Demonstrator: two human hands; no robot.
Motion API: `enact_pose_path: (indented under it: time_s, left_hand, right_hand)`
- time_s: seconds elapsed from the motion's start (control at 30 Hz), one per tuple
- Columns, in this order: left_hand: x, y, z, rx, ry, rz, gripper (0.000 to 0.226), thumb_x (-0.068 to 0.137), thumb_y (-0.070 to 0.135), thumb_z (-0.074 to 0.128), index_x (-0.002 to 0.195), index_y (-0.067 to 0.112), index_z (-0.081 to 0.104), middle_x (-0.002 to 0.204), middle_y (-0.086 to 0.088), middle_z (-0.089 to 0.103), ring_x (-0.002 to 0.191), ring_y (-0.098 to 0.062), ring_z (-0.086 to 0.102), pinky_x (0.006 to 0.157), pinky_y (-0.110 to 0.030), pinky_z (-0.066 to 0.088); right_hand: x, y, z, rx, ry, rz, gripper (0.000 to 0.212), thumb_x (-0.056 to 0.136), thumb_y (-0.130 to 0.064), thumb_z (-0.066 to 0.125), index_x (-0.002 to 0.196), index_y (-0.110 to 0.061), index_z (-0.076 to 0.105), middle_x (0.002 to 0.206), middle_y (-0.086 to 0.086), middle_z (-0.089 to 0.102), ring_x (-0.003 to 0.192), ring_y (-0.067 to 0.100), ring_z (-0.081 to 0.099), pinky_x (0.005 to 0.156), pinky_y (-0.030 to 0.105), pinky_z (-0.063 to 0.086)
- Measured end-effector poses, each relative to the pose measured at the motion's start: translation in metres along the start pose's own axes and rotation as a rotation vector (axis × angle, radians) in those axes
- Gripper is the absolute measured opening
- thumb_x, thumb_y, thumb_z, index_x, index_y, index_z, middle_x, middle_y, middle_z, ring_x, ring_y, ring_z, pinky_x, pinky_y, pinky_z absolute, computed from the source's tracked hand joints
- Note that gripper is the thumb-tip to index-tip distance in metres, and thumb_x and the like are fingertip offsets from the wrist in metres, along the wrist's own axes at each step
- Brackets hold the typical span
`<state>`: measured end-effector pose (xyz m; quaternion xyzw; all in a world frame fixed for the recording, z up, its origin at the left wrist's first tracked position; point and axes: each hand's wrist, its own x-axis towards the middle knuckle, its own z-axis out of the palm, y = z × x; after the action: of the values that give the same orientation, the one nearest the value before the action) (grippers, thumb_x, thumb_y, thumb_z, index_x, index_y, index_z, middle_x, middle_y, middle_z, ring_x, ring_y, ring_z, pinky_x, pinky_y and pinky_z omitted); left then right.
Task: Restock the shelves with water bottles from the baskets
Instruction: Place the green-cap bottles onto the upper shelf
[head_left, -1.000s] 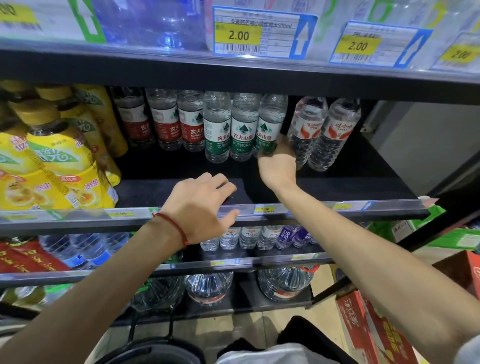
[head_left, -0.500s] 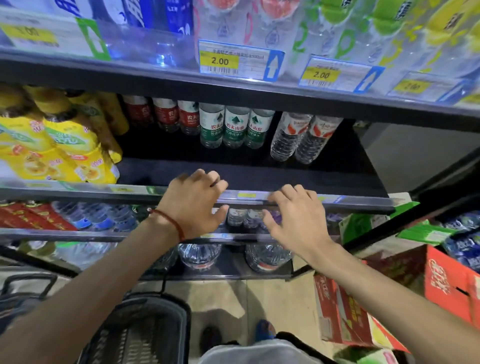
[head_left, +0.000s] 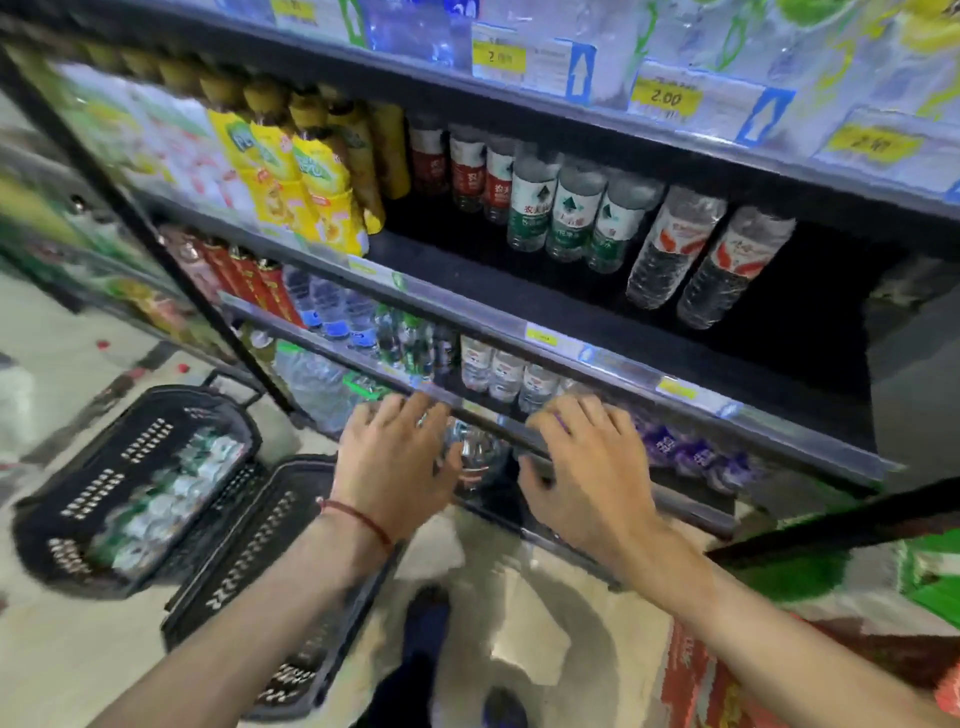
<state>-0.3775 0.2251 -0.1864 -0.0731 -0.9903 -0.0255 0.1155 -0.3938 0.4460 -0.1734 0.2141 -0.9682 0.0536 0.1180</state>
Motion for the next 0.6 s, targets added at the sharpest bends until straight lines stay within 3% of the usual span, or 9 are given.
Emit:
enact_pose_path:
  time_s: [0.13, 0.33, 0.6]
  left_hand:
    - [-0.080, 0.009, -0.016, 0.036, -0.057, -0.217, 0.021, 0.087, 0.041, 0.058, 0.096, 0.023, 0.063, 0.095, -0.001, 0.062, 0.093, -0.030, 0.060, 0.075, -0.043, 0.043]
    - [-0.198, -0.007, -0.046, 0.118, -0.128, -0.380, 0.036, 0.092, 0.050, 0.046, 0.106, 0.020, 0.061, 0.104, -0.001, 0.060, 0.097, -0.028, 0.058, 0.080, -0.043, 0.046]
    - [-0.328, -0.044, -0.066, 0.094, -0.146, -0.559, 0.041, 0.095, 0.054, 0.046, 0.116, 0.022, 0.063, 0.117, 0.001, 0.062, 0.105, -0.025, 0.057, 0.081, -0.042, 0.047]
  right_hand:
    - [-0.032, -0.026, 0.002, 0.132, -0.049, -0.149, 0.029, 0.083, -0.042, 0.064, 0.102, -0.021, 0.071, 0.104, -0.001, 0.065, 0.104, 0.026, 0.059, 0.090, 0.042, 0.046]
    - [-0.074, -0.095, 0.009, 0.207, -0.110, -0.411, 0.032, 0.089, -0.045, 0.053, 0.102, -0.020, 0.069, 0.104, -0.001, 0.063, 0.105, 0.025, 0.058, 0.097, 0.043, 0.041]
    - [-0.122, -0.204, 0.011, 0.267, -0.131, -0.572, 0.034, 0.086, -0.041, 0.056, 0.104, -0.018, 0.073, 0.103, 0.000, 0.067, 0.102, 0.025, 0.062, 0.096, 0.040, 0.043]
